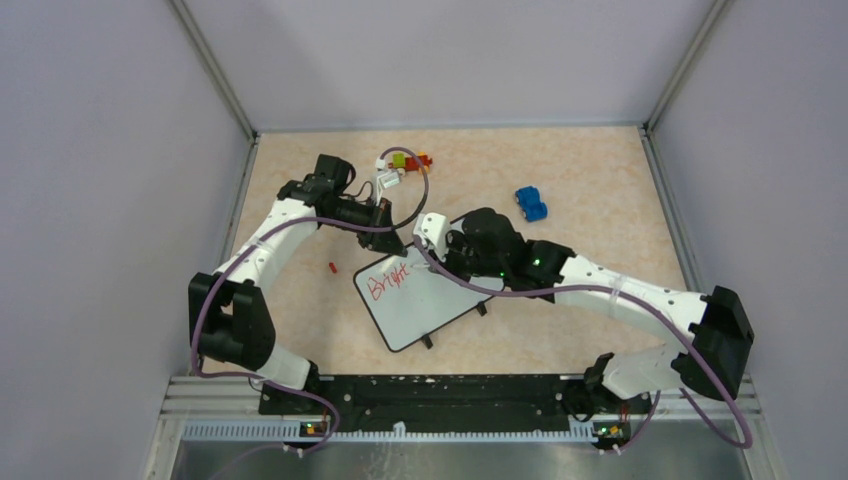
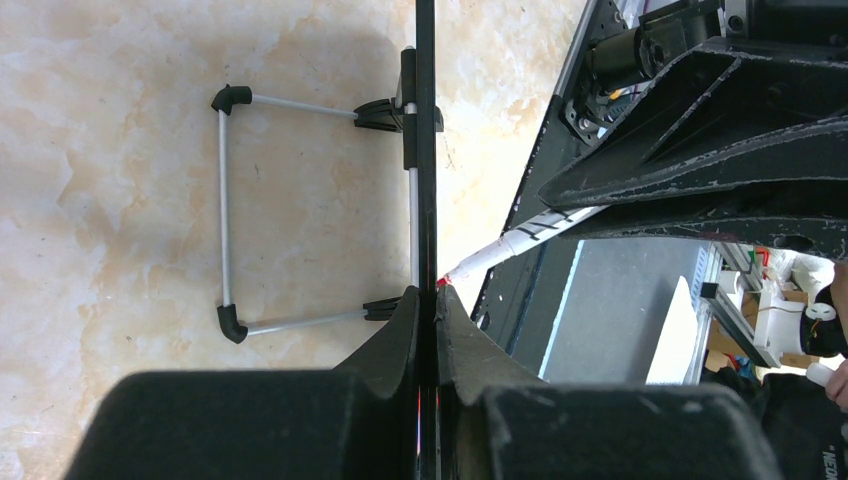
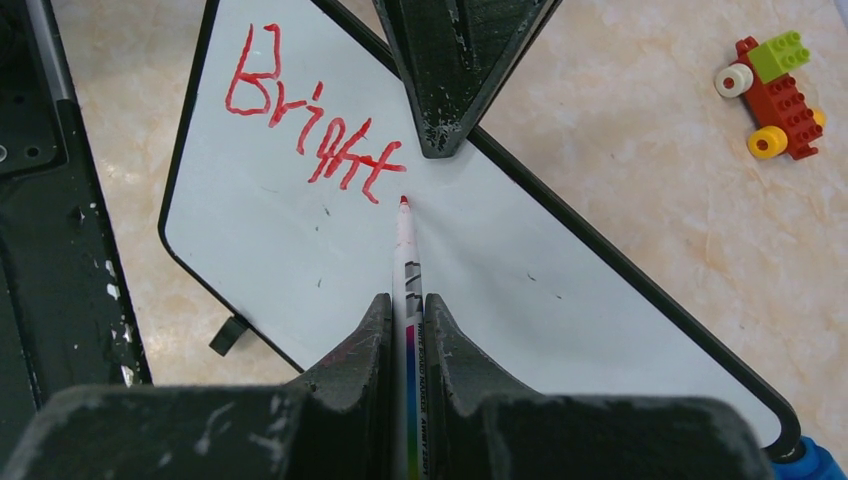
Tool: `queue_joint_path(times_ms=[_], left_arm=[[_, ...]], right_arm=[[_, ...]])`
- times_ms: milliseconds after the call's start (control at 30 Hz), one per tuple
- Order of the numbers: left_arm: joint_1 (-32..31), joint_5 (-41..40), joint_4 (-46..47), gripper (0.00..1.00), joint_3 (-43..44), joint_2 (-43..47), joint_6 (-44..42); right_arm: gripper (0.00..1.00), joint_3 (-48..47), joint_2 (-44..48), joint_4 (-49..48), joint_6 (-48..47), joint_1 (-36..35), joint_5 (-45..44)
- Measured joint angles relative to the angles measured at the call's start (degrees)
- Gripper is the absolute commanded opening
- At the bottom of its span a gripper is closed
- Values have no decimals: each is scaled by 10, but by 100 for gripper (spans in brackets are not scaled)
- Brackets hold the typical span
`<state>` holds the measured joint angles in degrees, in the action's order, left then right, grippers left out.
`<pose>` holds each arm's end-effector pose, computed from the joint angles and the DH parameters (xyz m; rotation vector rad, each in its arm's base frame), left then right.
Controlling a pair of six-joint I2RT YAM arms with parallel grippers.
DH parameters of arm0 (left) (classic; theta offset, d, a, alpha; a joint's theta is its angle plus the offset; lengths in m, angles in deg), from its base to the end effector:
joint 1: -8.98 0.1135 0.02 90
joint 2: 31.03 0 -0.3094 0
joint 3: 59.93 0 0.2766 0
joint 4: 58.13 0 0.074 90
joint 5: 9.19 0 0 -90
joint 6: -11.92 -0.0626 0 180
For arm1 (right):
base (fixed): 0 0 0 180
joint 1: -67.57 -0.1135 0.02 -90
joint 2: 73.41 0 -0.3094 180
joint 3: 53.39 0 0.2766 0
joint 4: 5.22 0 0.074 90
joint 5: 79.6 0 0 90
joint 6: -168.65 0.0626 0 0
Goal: Write a sentence on the whiteboard
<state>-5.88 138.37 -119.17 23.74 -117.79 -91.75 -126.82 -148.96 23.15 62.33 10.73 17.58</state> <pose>0.3012 -0.1346 0.3107 0.8845 2.2505 -1.3235 0.1775 0.2860 0.3338 -1.3409 1.6777 0.5512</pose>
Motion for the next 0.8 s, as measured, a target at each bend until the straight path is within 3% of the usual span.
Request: queue_joint_path(times_ms=[800], left_arm=[[0, -2, 0, 0, 0, 0, 0]], right_arm=[[0, -1, 0, 1, -5, 13, -2]])
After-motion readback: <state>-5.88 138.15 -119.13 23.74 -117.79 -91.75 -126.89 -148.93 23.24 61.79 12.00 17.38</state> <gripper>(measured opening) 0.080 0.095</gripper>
